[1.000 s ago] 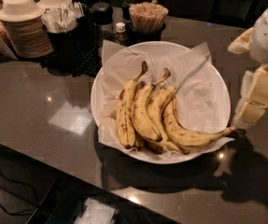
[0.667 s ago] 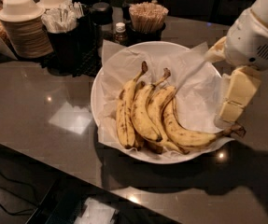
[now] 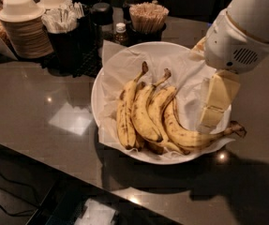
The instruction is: Pick banana from white bowl
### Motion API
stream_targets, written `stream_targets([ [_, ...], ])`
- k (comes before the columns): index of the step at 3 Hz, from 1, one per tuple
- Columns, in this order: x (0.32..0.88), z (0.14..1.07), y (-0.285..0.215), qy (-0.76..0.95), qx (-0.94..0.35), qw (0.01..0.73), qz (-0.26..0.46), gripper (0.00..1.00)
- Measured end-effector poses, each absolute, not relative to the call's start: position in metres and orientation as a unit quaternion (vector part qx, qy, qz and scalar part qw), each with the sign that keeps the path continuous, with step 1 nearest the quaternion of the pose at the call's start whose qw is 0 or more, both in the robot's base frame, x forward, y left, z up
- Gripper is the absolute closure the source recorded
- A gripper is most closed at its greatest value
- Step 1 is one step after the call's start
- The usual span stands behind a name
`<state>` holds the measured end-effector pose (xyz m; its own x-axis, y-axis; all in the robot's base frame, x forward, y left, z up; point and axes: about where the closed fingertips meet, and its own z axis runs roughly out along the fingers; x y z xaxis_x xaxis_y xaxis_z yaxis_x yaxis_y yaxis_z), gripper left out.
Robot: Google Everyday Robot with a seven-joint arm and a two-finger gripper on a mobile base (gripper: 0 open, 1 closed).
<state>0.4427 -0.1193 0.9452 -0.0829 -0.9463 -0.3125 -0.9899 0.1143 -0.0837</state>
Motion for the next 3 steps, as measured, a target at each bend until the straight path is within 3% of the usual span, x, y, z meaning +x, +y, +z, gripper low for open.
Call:
stream_targets([
  [1,0.44,0.949,-0.121,0.732,-0.662,0.148,0.063,0.0],
  [3,0.425,0.926,-0.115,0.737,-0.645,0.152,0.136,0.0],
])
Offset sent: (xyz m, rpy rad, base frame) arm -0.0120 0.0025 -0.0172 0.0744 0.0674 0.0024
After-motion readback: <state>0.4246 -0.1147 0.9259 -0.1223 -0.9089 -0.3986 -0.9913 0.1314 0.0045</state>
